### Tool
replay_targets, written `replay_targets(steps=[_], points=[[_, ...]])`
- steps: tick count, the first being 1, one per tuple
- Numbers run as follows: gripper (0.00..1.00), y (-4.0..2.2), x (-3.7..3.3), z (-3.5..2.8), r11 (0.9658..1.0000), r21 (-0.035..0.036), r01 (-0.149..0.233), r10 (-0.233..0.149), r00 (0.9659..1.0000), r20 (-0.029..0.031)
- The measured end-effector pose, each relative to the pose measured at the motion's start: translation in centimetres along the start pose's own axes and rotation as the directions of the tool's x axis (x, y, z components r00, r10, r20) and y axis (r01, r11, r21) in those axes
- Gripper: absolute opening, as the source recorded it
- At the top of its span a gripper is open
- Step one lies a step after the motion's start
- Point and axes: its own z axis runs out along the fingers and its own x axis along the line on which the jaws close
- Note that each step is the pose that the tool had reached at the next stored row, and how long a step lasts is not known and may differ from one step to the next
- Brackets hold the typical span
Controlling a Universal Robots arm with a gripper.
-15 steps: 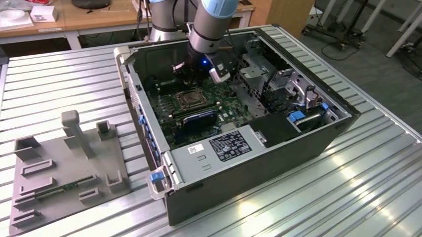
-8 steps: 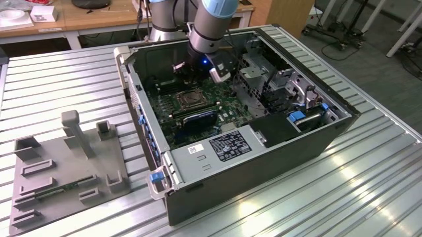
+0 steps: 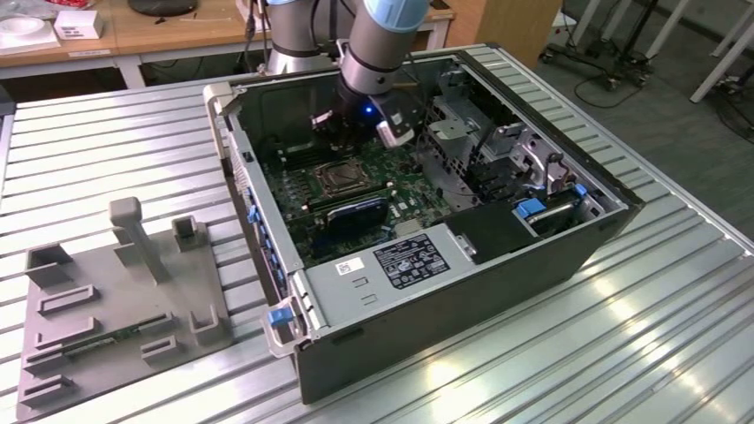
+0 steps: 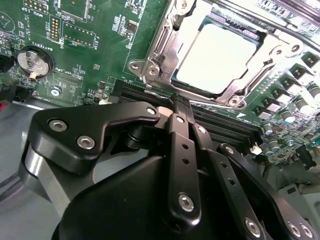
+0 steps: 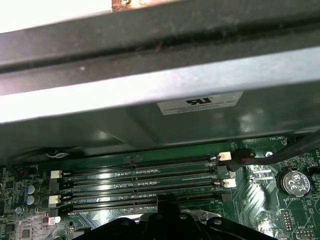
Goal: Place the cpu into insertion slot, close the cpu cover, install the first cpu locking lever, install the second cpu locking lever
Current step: 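Install the first cpu locking lever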
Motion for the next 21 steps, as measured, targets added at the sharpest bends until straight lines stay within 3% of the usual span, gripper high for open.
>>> replay_targets(steps=[10,17,21], points=[[0.11,0.04,-0.28,-0.04,1.0000,0.0001,0.000,0.000,1.0000,0.0000],[0.11,0.22,-0.20,-0.72,1.0000,0.0000,0.000,0.000,1.0000,-0.0001],[0.11,0.23,-0.20,-0.75,1.0000,-0.0002,0.000,0.000,1.0000,0.0000]])
